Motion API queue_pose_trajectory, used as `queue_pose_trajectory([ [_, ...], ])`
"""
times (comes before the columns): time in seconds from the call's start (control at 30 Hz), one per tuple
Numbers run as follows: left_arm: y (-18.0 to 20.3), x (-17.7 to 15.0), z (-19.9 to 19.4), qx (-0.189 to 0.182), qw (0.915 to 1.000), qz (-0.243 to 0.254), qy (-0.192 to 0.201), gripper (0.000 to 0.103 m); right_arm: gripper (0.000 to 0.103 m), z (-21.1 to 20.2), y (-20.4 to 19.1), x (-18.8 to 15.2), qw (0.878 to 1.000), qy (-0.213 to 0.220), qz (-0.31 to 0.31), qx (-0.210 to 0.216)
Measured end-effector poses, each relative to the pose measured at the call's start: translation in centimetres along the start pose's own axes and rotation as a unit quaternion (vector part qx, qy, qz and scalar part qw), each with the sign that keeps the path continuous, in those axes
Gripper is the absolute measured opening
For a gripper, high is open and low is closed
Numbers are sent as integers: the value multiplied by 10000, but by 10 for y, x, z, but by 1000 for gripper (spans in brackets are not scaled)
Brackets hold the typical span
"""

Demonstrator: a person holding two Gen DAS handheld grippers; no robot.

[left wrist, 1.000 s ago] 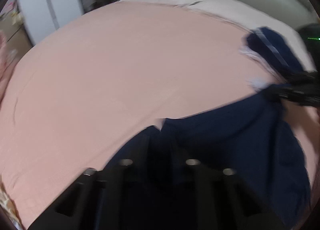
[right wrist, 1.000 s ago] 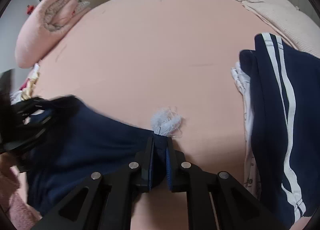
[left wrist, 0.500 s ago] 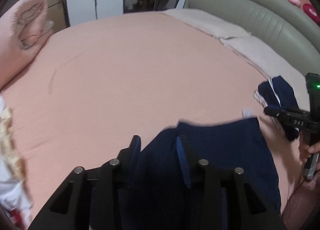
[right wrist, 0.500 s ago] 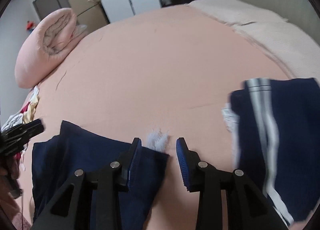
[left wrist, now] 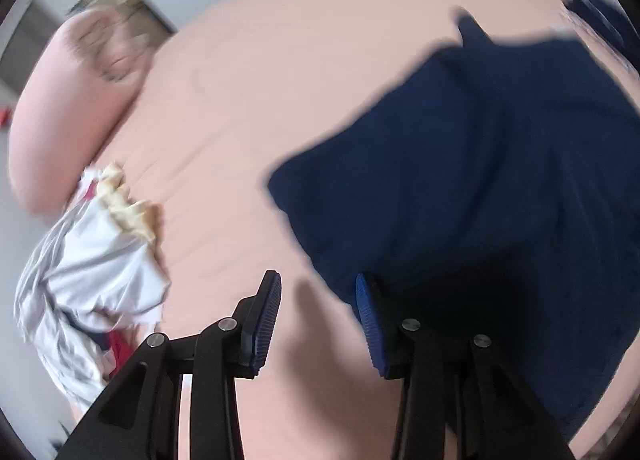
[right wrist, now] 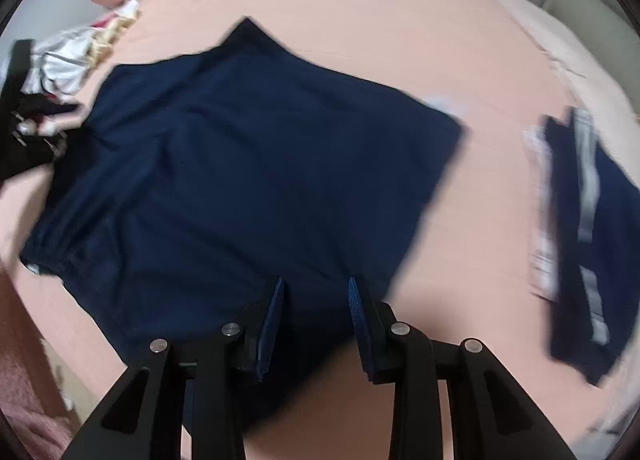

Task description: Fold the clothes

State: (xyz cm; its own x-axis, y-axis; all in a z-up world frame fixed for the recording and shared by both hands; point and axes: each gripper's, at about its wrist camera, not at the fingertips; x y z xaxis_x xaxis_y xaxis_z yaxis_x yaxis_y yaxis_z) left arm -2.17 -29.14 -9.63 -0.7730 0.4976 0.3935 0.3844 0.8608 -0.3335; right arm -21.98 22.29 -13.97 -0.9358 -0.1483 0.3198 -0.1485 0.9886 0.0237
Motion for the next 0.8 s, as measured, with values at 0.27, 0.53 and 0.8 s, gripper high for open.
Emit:
queue_pose_trajectory([
  [0.27, 57, -14, -14, -1243, 9845, 1234, 43, 39, 34, 11, -76, 16, 9954, 181, -352, 868],
  [0.53, 19, -29, -56, -970, 9860, 1340, 190, 37, 35, -5, -47, -11, 9992, 127, -171, 340],
  [0.8, 53, -40, -62, -996, 9820, 1595, 147, 38, 35, -1, -32, -56, 9991, -214, -101, 362],
])
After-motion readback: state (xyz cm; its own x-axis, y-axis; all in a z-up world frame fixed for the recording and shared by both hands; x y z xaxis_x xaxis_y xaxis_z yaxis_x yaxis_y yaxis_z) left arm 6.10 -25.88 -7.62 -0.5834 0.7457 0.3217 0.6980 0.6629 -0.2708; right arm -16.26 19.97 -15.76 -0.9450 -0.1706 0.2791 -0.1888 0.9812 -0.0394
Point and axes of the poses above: each gripper's, at about its wrist camera, not at the fingertips, and z roughly the way its jaws point, y to its right, x to its top, and after that the axes turned 2 degrees about x, right-handed
